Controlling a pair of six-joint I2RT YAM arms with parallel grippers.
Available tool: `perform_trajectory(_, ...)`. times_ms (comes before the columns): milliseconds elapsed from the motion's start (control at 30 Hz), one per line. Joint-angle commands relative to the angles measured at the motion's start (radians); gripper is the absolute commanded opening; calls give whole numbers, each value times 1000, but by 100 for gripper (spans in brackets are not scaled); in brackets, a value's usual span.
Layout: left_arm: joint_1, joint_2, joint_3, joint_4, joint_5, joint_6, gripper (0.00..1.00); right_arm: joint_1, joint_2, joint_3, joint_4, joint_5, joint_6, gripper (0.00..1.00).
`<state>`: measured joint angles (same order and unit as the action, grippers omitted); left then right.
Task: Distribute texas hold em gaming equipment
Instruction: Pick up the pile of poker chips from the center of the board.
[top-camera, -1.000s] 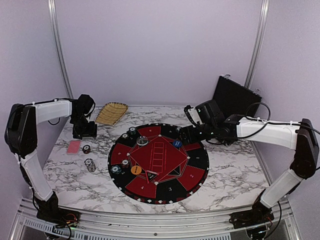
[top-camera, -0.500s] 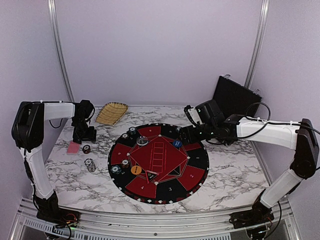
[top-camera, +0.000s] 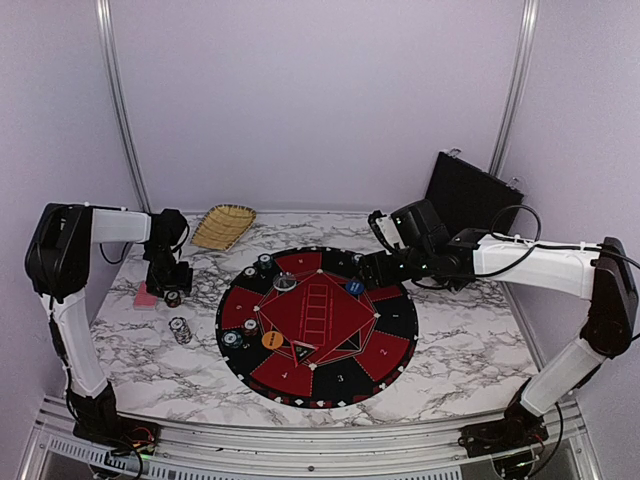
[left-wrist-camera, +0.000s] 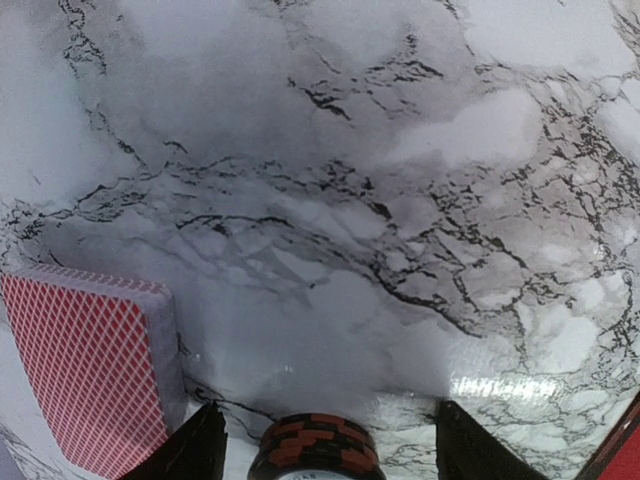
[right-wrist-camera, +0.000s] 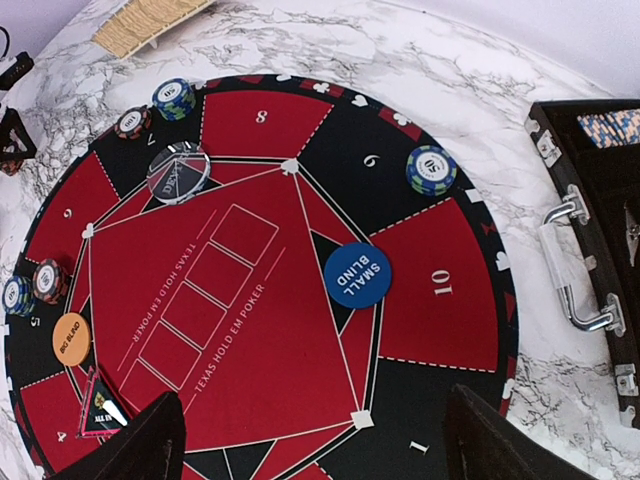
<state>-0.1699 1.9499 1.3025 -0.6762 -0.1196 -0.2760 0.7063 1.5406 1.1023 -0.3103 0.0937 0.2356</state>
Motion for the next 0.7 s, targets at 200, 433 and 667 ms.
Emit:
perform_trajectory(200, 7, -19, -60, 5, 26, 6, 68, -7, -11, 25, -15, 5, -1, 87)
perform_trajectory(433, 7, -51, -104, 9, 17, 4, 66, -5, -12, 24, -10, 3, 1, 87)
perform_trajectory(667, 9, -62, -127, 17, 12, 3, 63, -4, -25, 12, -7, 4, 4, 86)
